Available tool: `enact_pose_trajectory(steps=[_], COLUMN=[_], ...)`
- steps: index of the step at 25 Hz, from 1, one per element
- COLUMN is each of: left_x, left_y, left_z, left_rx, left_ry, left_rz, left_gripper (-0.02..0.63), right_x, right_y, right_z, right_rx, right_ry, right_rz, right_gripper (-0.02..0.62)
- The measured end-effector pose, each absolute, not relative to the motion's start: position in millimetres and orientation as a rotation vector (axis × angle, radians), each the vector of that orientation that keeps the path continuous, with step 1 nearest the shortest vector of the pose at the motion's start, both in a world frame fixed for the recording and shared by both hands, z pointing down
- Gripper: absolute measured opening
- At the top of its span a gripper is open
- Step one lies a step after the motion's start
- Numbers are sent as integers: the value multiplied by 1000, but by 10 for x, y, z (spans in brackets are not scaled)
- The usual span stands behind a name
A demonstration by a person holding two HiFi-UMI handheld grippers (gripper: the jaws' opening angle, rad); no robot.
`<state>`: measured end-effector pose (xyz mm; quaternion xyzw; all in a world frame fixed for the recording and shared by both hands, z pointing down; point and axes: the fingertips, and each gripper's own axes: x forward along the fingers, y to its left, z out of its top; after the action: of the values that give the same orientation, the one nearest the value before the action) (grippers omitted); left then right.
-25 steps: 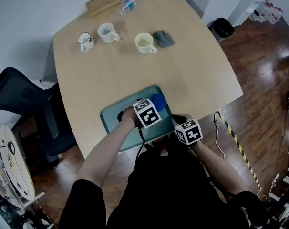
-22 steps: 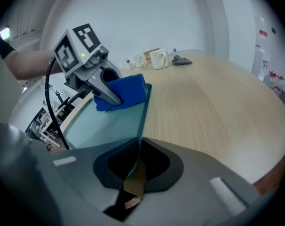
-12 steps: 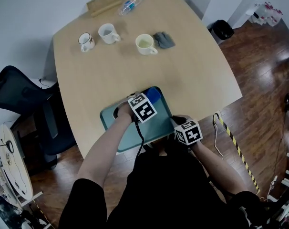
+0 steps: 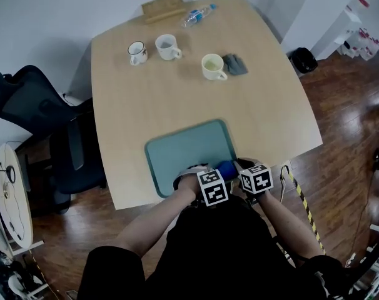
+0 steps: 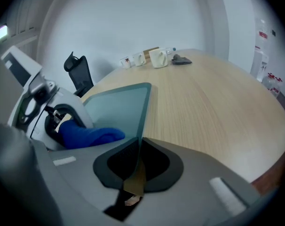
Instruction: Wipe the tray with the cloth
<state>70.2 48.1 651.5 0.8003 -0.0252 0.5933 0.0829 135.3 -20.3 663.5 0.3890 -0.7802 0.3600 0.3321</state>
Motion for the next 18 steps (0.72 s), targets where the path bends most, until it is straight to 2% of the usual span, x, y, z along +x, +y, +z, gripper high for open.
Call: enact_pose_trajectory(steps=[9, 18], left_x=[548, 118], left_y=[465, -290], left_z=[6529, 6540], left_rx=[2381, 2285], left_ry=[-56, -173], left_rz=[1718, 1779], left_gripper=[142, 149], right_x=[1290, 1281], right_y=[-222, -223], right_z=[6621, 6600], right_rx=[1019, 1022], right_ry=[-2039, -2062], right_rz=[909, 866], right_gripper=[29, 29])
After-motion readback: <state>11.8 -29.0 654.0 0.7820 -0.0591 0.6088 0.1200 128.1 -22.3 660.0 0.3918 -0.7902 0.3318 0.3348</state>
